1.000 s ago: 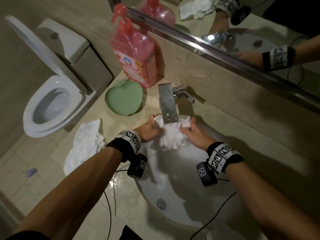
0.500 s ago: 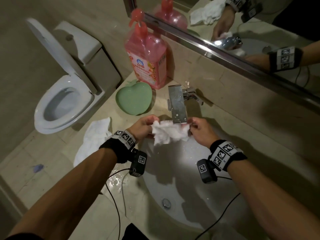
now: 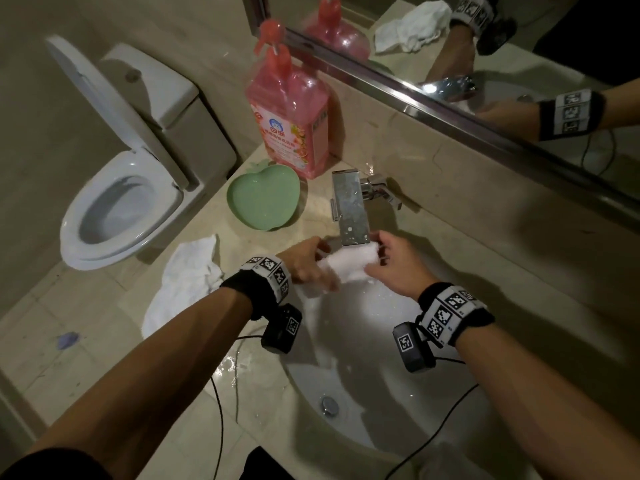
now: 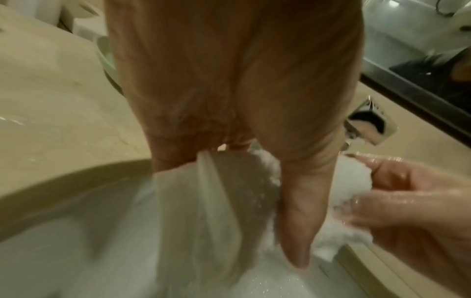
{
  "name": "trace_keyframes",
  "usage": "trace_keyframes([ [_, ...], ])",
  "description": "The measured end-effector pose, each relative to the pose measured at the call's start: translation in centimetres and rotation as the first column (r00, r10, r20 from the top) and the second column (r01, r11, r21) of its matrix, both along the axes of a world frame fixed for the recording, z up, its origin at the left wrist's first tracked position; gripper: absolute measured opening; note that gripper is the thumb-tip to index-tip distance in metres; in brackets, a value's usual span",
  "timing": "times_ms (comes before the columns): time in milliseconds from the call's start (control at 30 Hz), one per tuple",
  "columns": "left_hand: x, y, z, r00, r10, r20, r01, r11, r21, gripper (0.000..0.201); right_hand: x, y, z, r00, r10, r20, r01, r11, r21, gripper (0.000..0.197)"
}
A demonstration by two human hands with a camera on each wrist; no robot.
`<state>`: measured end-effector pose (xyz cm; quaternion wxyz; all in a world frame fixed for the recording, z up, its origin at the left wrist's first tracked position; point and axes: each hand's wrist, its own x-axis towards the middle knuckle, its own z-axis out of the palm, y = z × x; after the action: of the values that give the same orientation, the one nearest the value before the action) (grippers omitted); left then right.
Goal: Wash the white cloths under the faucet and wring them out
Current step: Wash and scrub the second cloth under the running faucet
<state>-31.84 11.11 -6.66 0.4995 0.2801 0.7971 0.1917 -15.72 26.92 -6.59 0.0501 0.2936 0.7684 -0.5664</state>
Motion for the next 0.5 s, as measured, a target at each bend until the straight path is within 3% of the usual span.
trace_keyframes([
  [67,0.9,1.5,-0.2,0.998,-0.068,-0.010,0.068,0.996,-0.062,0.080,0.1,0.1,0.1,1.000,0.014,-0.017,-0.013,0.998,0.061,0.052],
  [167,2.1,3.2,-0.4,0.989,-0.131,-0.068,0.129,0.991,-0.043,0.054,0.3,0.7,0.3,0.998,0.043,-0.045,-0.037,0.990,0.137,0.036],
  [267,2.7,3.7,-0.2,0.975,-0.156,-0.158,0.163,0.986,0.038,0.027,0.6,2.0,0.2,0.998,0.060,0.012,-0.060,0.998,0.024,0.034],
  [333,2.9,3.8,-0.3,0.944,-0.178,-0.277,0.212,0.972,0.100,0.025,0.6,2.3,0.1,0.993,0.076,0.094,-0.060,0.985,-0.160,0.051],
  [433,3.1,3.7,-0.2,0.871,-0.257,-0.419,0.312,0.948,0.067,0.029,-0.5,1.8,-0.4,0.978,0.042,0.205,0.032,0.937,-0.347,0.096],
  [500,3.2,3.7,-0.4,0.805,-0.304,-0.510,0.365,0.931,0.021,0.027,-1.6,1.0,-0.8,0.967,0.097,0.236,-0.031,0.962,-0.271,0.089],
])
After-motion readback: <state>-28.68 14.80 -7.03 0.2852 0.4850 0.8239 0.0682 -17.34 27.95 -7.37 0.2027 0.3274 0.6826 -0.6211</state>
